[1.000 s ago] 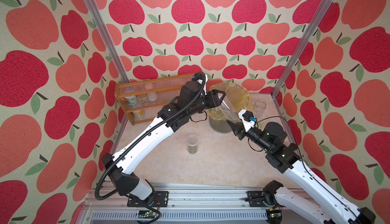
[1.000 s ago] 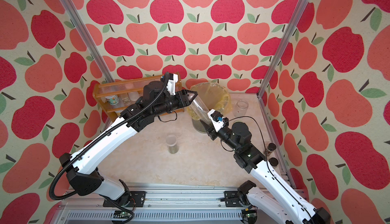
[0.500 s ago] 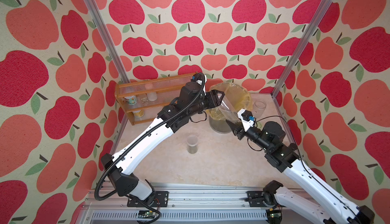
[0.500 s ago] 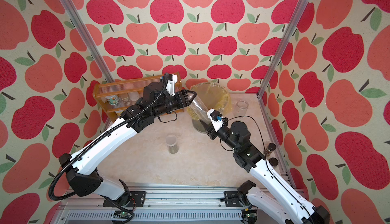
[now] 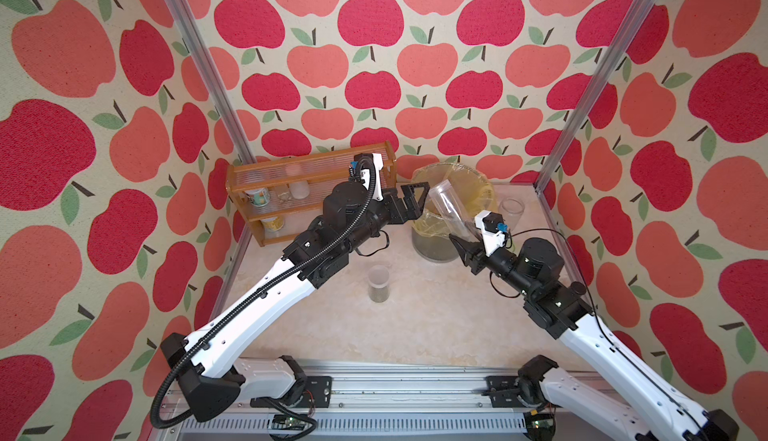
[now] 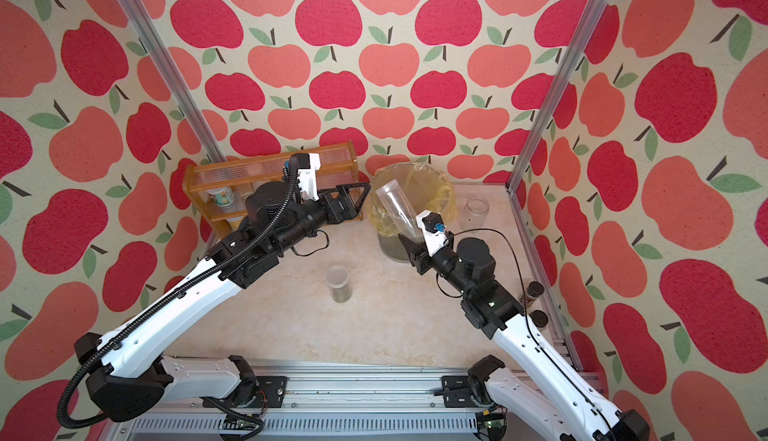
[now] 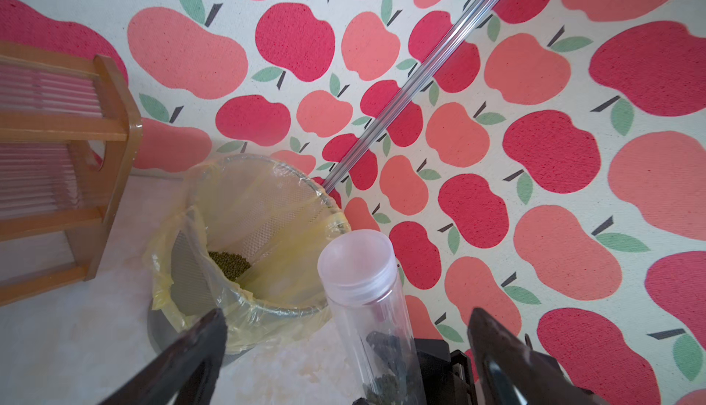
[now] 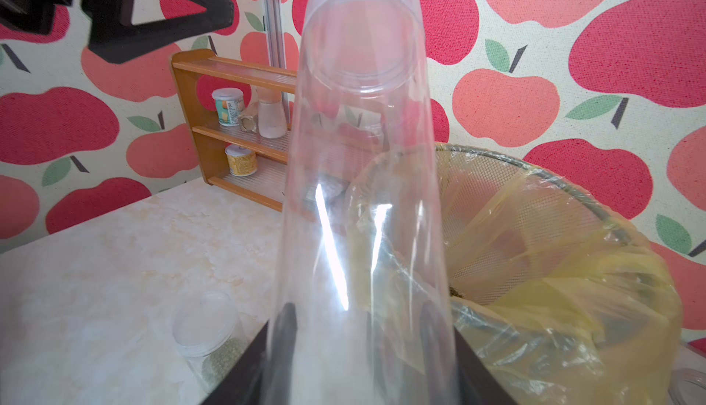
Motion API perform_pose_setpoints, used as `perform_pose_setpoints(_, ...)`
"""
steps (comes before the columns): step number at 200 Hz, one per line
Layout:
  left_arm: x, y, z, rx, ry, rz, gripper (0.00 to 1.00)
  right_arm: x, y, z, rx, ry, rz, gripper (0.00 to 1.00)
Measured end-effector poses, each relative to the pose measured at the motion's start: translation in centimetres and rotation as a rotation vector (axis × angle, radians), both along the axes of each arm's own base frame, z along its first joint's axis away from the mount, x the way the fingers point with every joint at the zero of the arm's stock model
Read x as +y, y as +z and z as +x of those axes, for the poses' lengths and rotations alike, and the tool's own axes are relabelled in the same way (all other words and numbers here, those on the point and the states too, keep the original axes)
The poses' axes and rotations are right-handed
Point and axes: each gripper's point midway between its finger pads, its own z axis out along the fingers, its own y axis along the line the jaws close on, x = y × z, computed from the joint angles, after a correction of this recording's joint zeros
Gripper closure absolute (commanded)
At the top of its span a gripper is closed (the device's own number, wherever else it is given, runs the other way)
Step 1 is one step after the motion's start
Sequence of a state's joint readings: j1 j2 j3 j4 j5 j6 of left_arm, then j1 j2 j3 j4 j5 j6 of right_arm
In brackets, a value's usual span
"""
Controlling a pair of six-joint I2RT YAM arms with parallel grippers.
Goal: Empty moldy mung beans from jars
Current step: Unscrew the lid from the jar.
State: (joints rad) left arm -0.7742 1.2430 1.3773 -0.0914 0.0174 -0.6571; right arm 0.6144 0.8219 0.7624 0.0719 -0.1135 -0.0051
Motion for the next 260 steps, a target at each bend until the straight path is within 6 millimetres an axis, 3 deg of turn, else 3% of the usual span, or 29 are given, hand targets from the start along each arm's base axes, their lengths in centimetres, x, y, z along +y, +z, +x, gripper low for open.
perform_pose_setpoints(33,1.3,-1.1,0.3,-0.050,-0.049,-0.070,0.02,0.5,2.6,-3.0,-0.011,0.156,0.116,0.54)
perform_pose_setpoints(57,-0.6,-0.9,-0.8,-0.101,-0.176,-0.069,0.03,1.2,4.0,-5.1,-0.010,0.283,0.178,0.54)
perform_pose_setpoints(83,-1.7,1.3,-2.1,-0.199,-0.268,-0.086,0.10,2.1,3.8,-6.4,0.038,0.385,0.197,0.55)
perform_pose_setpoints(103,-2.5,2.5,-3.5,-0.266,-0.327,-0.089,0.11,2.7,3.4,-6.8,0.069,0.439,0.198,0.54)
perform_pose_setpoints(138,-3.0,2.5,-4.5,-0.298,-0.379,-0.072,0.11,2.9,3.9,-7.4,0.058,0.473,0.216,0.55)
perform_pose_setpoints(260,-3.5,2.7,-4.6,-0.335,-0.394,-0.054,0.16,3.0,3.8,-7.5,0.058,0.486,0.238,0.55)
